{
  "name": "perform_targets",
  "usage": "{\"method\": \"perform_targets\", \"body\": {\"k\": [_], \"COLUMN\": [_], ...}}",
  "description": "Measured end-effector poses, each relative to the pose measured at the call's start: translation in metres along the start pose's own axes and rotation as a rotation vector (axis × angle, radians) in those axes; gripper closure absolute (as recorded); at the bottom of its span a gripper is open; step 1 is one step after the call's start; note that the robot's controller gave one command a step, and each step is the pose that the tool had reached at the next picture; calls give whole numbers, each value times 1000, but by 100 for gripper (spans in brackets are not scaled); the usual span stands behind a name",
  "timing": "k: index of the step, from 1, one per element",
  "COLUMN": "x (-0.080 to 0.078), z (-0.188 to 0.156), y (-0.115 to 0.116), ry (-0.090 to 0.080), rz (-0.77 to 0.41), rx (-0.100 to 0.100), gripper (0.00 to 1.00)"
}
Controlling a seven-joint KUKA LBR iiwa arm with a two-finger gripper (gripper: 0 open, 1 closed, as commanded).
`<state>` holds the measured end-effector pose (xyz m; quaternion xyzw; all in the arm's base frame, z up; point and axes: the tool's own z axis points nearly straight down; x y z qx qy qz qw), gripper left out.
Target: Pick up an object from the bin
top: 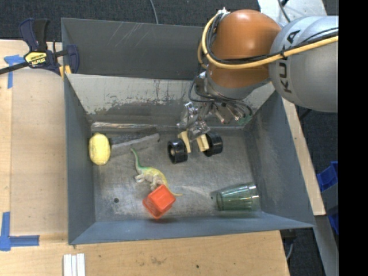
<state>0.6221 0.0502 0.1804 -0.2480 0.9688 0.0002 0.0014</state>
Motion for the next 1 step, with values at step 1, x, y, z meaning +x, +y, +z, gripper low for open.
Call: {"method": "perform_targets", "body": {"k": [1], "x": [-2], "z": [-41], "y": [2], "ry": [4], "rz": [-69], "rx": [-2], "gripper": [100]}}
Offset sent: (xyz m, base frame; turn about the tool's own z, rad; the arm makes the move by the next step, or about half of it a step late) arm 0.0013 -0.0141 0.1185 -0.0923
